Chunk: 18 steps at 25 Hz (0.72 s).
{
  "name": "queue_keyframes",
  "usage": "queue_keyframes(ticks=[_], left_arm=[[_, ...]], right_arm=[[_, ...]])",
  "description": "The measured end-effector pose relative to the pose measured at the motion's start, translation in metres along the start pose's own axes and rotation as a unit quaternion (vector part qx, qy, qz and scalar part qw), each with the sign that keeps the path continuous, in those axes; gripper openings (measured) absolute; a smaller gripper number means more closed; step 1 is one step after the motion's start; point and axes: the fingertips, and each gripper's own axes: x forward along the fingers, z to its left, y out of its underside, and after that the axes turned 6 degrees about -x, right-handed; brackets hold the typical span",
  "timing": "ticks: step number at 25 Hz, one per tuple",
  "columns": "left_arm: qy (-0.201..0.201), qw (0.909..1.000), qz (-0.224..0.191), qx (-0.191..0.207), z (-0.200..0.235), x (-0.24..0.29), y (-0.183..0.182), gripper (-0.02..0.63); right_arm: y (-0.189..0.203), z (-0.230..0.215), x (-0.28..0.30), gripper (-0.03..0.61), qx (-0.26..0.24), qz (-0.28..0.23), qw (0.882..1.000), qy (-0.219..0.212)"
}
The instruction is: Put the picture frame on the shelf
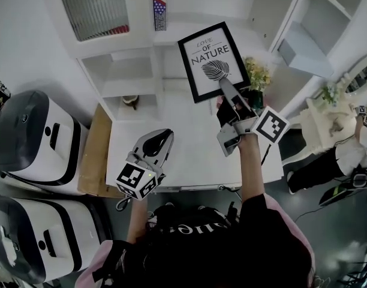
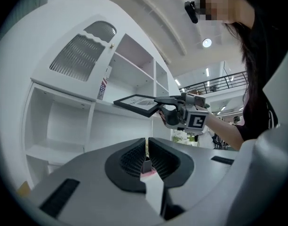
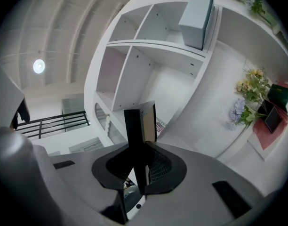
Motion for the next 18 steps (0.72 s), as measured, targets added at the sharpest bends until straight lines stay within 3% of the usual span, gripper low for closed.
queue_keyframes(ticks=[4,12,18], left_arm=[[0.003,1.0,-0.001,-0.003,0.012,-0.007,-0.005,0.031],[0.006,0.9999,-0.01,-0.004,0.028,-0.018,-0.009,0.031],[0.013,0.9999,-0.009,-0.005,0.029,-0.021,-0.007,0.031]], right_arm=[[-0.02,-0.01,0.038,0.083,0.04,-0.014,0.999,0.01],[-0.053,-0.026,0.097,0.083,0.044,-0.047,0.997,0.049],[-0.056,-0.041,0.127,0.083,0.055,-0.032,0.995,0.08]])
